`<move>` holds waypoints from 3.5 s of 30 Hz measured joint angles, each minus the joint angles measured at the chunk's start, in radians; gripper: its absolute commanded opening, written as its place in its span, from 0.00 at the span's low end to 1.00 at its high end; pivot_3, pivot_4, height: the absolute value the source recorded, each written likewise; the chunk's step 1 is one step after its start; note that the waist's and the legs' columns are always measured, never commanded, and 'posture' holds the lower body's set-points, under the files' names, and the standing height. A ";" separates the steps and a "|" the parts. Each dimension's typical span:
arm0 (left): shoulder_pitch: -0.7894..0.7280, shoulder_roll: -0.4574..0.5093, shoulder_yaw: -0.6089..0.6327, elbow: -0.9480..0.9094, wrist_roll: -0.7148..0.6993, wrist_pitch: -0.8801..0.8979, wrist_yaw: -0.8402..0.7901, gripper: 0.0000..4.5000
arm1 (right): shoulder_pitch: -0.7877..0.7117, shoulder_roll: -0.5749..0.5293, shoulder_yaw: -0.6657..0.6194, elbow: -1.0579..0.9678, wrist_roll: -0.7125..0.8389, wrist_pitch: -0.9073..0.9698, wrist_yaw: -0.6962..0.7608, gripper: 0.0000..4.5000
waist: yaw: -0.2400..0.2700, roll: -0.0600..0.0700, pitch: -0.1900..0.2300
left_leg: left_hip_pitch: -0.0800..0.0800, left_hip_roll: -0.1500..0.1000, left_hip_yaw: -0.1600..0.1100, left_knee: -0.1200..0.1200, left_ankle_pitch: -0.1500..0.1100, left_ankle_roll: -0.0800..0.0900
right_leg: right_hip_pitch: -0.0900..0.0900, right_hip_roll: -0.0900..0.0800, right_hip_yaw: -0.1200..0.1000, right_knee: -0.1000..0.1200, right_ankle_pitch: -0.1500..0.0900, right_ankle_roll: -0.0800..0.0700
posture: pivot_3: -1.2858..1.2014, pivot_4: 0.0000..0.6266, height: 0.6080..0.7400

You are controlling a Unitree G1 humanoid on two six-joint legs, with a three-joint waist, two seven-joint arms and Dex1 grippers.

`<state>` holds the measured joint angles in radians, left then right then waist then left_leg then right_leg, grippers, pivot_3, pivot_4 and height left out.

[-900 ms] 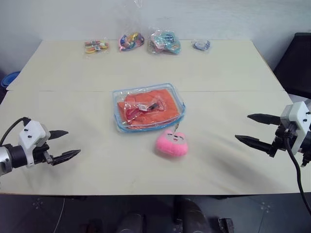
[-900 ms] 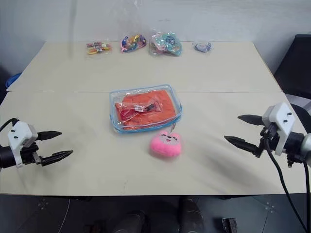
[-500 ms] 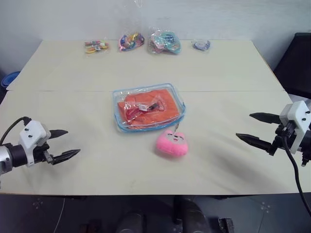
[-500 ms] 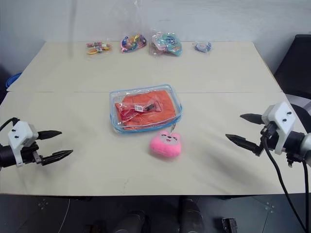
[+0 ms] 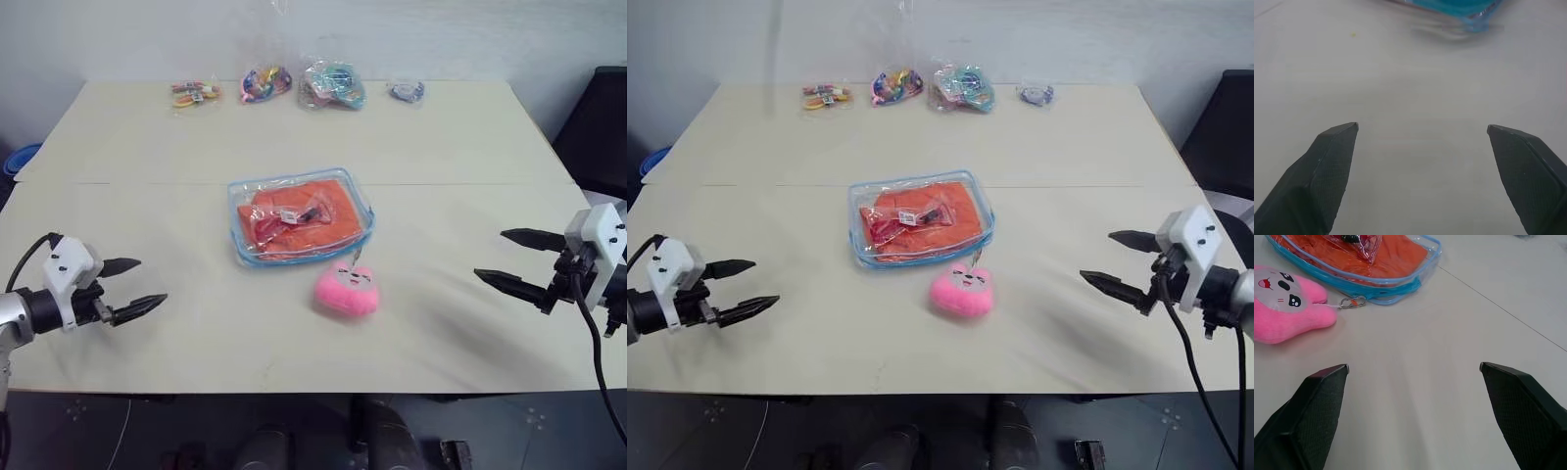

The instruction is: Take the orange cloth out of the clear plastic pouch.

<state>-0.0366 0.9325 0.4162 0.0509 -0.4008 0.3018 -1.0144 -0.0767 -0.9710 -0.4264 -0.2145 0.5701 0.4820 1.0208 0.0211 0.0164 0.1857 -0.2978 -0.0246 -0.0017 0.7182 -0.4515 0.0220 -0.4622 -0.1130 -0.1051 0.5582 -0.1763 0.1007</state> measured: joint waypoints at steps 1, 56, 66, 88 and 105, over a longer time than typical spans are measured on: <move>-0.005 -0.006 -0.003 -0.007 -0.003 0.010 0.003 1.00 | -0.007 0.005 0.001 -0.013 0.011 0.009 -0.004 0.99 | -0.001 0.000 0.000 | 0.000 0.000 0.000 0.000 0.000 0.000 | 0.000 0.000 0.000 0.000 0.000 0.000 | 0.52 0.24 1.00; -0.741 -0.438 -0.358 0.197 0.328 0.182 0.547 0.00 | -0.031 0.168 0.175 -0.426 0.177 0.128 -0.245 1.00 | 0.000 -0.001 0.000 | -0.001 -0.006 0.000 0.004 0.001 0.001 | 0.001 0.000 0.000 0.001 0.001 0.002 | 0.52 0.24 1.00; -0.466 -0.275 -0.022 0.200 0.347 0.310 0.808 0.00 | -0.121 0.163 0.236 -0.413 0.202 0.137 -0.177 1.00 | -0.003 -0.002 -0.001 | -0.001 -0.006 -0.005 0.004 0.001 0.000 | 0.000 -0.001 -0.001 0.001 0.001 0.002 | 0.52 0.24 1.00; -0.293 -0.128 0.181 0.107 0.286 0.383 0.821 0.82 | -0.189 0.163 0.312 -0.321 0.174 0.107 -0.082 1.00 | 0.003 -0.005 -0.003 | -0.002 -0.006 -0.012 0.004 0.000 -0.001 | 0.000 -0.002 -0.002 0.001 0.001 0.001 | 0.52 0.24 1.00; -0.396 0.034 -0.331 -0.287 0.067 0.138 0.070 0.82 | -0.093 0.162 0.278 -0.349 0.158 0.106 -0.112 1.00 | -0.024 -0.003 -0.002 | -0.001 -0.004 -0.002 0.003 0.000 -0.002 | 0.000 0.000 -0.002 0.001 0.001 0.000 | 0.52 0.24 1.00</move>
<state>-0.4325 0.9662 0.0848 -0.2360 -0.3341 0.4401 -0.9448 -0.1701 -0.8091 -0.1479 -0.5636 0.7279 0.5882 0.9085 -0.0033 0.0133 0.1841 -0.2986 -0.0287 -0.0033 0.7210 -0.4514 0.0198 -0.4623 -0.1130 -0.1066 0.5589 -0.1756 0.1011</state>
